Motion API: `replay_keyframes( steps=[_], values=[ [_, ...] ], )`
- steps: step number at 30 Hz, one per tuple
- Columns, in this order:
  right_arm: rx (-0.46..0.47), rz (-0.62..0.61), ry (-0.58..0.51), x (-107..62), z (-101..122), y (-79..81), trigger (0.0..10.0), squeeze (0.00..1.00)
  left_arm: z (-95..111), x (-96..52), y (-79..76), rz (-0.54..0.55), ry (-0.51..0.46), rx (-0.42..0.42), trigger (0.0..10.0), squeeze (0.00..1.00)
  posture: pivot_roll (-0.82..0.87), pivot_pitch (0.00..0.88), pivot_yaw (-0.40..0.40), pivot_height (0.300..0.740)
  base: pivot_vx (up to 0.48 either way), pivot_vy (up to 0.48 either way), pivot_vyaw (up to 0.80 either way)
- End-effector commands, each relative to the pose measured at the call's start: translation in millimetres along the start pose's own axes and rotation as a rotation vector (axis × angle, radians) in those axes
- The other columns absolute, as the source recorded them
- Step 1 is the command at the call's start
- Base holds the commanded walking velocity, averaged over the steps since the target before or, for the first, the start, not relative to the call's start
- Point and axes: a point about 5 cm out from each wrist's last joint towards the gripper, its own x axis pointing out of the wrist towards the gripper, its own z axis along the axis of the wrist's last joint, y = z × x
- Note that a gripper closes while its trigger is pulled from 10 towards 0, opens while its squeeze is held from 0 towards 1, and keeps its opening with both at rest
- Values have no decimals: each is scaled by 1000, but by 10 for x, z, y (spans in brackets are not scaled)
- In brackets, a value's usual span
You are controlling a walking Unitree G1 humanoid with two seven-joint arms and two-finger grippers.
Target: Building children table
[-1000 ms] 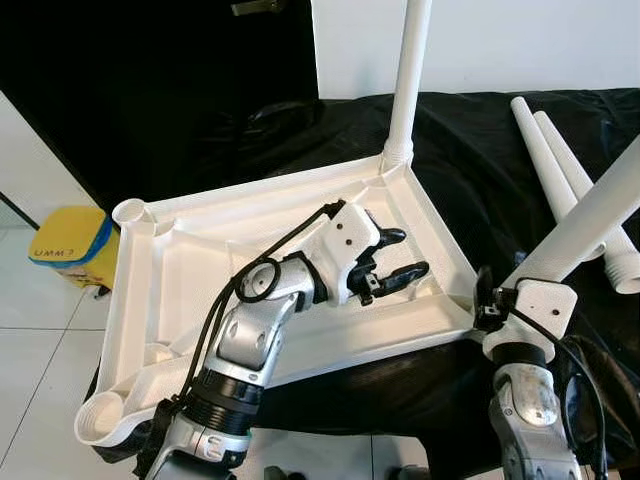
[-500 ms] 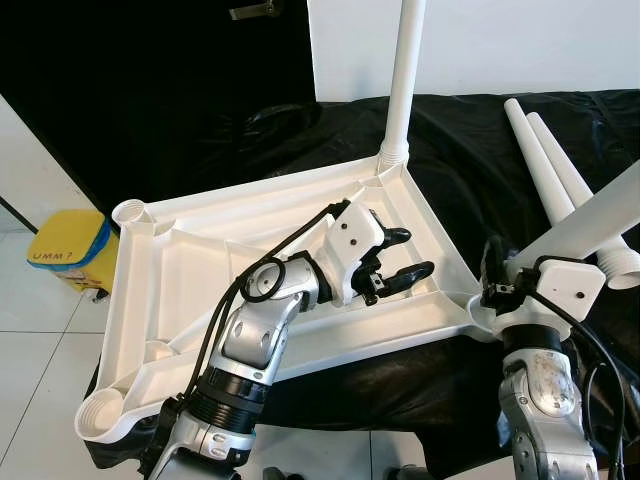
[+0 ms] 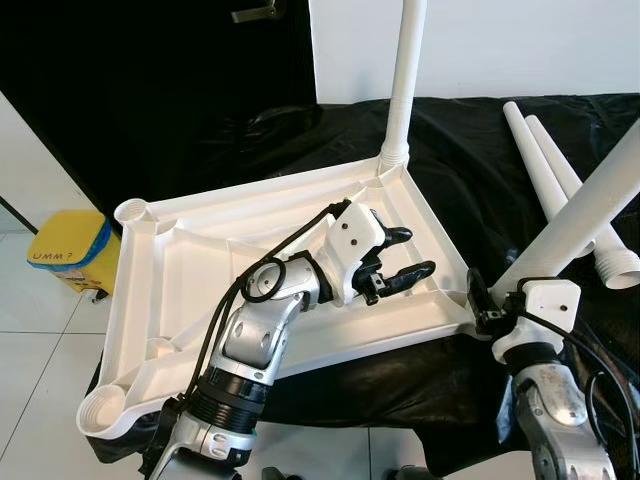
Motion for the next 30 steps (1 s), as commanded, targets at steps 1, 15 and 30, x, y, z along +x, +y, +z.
replay_keyframes(
  steps=[1,15,30],
  values=[
    [23,19,107,-12,-228,-51,10000,0,-23,-16,87,117,12,4,10000,0,-320,109,77,740,0,0,0],
    [6,263,135,59,-401,-18,10000,0,-9,-65,155,149,19,17,10000,0,-291,105,76,740,0,0,0],
    [-87,331,167,-93,-597,-55,10000,0,0,-65,156,154,17,17,10000,0,-298,113,81,740,0,0,0]
  ],
)
